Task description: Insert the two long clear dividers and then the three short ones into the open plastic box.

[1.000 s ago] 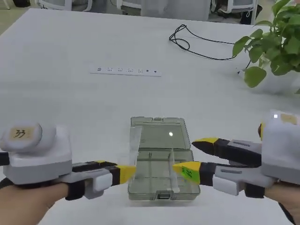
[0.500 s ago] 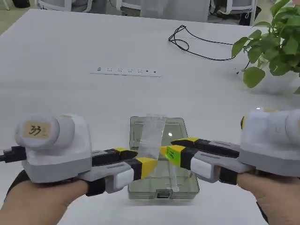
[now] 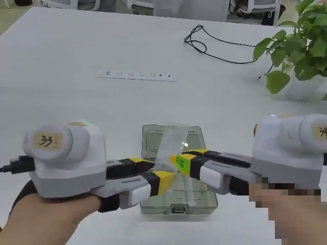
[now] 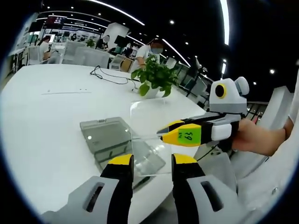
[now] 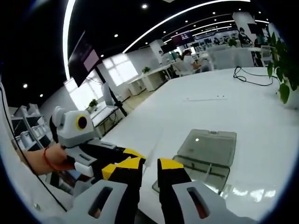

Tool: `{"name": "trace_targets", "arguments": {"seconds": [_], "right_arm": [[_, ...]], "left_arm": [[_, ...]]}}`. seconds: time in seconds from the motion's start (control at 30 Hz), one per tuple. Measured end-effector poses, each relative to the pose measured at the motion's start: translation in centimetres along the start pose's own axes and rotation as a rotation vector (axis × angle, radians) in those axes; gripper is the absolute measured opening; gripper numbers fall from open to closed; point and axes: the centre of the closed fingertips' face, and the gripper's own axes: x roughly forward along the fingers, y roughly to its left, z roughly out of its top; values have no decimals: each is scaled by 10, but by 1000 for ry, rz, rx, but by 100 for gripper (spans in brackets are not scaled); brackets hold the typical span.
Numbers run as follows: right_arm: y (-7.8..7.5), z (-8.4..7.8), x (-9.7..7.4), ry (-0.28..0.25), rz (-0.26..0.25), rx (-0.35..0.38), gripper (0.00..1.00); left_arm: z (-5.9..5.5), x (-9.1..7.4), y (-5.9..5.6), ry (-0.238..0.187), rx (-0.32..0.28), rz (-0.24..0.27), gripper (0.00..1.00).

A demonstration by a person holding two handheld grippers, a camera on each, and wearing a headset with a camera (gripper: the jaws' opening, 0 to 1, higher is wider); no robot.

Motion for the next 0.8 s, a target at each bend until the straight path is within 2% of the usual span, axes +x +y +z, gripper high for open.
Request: {"name": "trace_targets", "arguments": {"seconds": [0.13,0.33,0.47,0.53,0.8], "right_arm": [[1,0,1,0,-3,26,9],[0,1,3,-7,-38,52,7],[1,2,3,-7,-40,58,7],[1,2,3,-3,-42,51,7],[1,0,3,13,-46,54,7]], "left_arm": [[1,0,1,-4,-1,3,30],[1,2,2,-17,-20,5,31],[-1,3,4,-9,-7,13,24],[-1,3,2,-15,-23,5,26],[-4,1,0,-12,-11,-8,29]]}}
